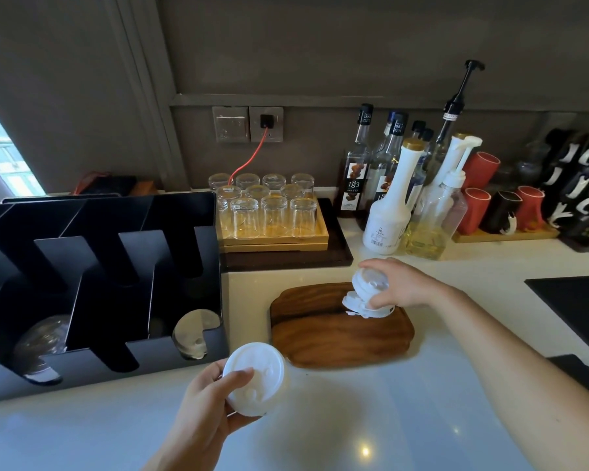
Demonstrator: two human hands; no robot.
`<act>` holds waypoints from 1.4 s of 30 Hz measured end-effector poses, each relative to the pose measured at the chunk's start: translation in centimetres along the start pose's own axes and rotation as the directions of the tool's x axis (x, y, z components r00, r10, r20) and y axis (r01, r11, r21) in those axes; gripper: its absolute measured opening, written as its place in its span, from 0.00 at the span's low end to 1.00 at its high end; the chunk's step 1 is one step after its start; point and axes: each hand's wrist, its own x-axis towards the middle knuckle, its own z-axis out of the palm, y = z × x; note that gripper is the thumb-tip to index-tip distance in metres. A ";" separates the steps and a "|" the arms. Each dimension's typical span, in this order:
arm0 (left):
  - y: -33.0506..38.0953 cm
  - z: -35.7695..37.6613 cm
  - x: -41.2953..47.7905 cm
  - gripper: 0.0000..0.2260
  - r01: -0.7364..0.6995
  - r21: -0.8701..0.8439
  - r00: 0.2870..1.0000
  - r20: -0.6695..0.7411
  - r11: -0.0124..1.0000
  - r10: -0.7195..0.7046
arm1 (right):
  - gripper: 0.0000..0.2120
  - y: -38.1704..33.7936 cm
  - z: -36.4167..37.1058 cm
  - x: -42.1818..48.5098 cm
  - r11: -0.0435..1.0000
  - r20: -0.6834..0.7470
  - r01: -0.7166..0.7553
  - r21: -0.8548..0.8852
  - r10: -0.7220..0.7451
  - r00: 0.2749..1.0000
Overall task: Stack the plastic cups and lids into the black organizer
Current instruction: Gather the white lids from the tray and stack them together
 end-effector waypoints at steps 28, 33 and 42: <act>-0.9 -0.9 0.8 0.13 -0.024 -0.017 1.000 0.015 1.000 0.024 | 0.45 -1.1 5.0 -0.9 0.978 -0.005 0.092 -0.187 -0.094 0.996; -0.4 -0.5 0.8 0.15 -0.022 0.017 1.000 0.014 1.000 0.022 | 0.43 -6.0 4.5 -4.3 0.964 -0.083 0.267 -0.006 -0.267 0.960; 0.8 0.5 0.7 0.20 -0.056 0.048 0.987 0.156 0.997 0.048 | 0.44 -14.1 7.3 -9.0 0.850 0.050 0.524 0.055 -0.526 0.849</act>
